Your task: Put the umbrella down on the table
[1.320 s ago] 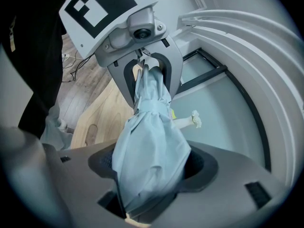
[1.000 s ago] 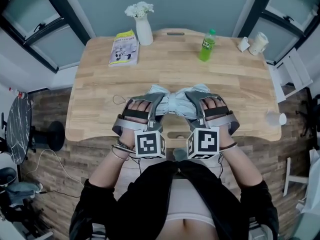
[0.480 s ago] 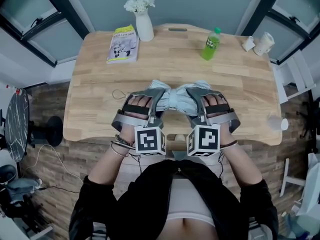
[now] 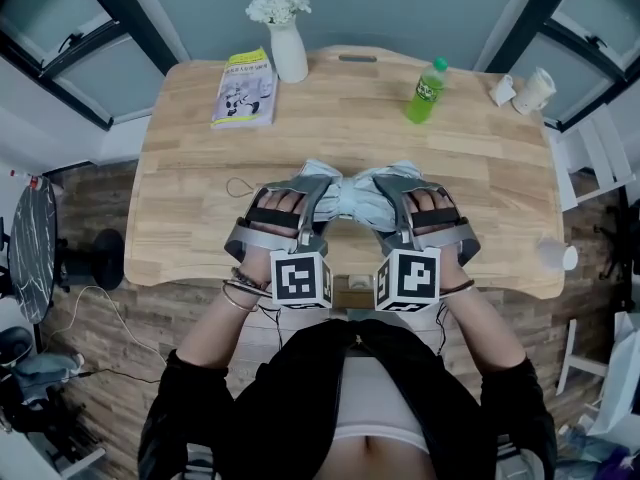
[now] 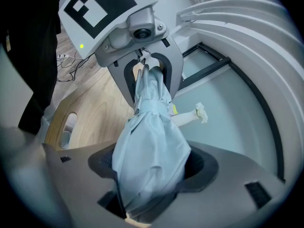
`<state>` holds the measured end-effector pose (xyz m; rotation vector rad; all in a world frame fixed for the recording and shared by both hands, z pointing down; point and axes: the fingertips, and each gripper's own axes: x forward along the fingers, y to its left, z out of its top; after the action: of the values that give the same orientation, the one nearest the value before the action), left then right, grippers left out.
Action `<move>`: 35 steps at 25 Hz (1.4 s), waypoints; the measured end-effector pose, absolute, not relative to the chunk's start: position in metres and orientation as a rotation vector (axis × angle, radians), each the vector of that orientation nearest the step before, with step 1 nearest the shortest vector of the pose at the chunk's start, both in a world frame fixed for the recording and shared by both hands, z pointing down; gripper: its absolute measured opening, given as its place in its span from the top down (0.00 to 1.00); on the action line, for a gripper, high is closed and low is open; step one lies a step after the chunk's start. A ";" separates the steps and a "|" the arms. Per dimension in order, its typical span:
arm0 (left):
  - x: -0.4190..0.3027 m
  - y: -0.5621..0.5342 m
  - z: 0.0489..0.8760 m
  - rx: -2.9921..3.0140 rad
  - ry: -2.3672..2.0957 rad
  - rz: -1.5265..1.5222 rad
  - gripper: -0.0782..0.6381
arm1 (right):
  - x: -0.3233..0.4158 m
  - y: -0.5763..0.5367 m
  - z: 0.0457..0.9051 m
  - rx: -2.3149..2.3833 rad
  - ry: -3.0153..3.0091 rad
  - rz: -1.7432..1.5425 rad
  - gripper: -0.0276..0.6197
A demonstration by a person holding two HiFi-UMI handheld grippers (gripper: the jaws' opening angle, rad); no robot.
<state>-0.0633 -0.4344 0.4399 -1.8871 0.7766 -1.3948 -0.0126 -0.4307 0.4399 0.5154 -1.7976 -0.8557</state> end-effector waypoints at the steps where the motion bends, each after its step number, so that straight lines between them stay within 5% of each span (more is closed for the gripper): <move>1: -0.063 -0.437 0.441 -1.889 0.778 -1.396 0.53 | -0.013 -0.433 0.441 0.513 -1.798 -0.856 0.45; 35: -0.052 -0.486 0.491 -1.979 0.723 -1.485 0.53 | -0.001 -0.483 0.493 0.415 -1.837 -0.756 0.45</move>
<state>-0.0517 -0.4858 0.4911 -1.9785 0.7228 -1.4851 -0.0014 -0.4827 0.4932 0.4146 -1.8368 -0.7564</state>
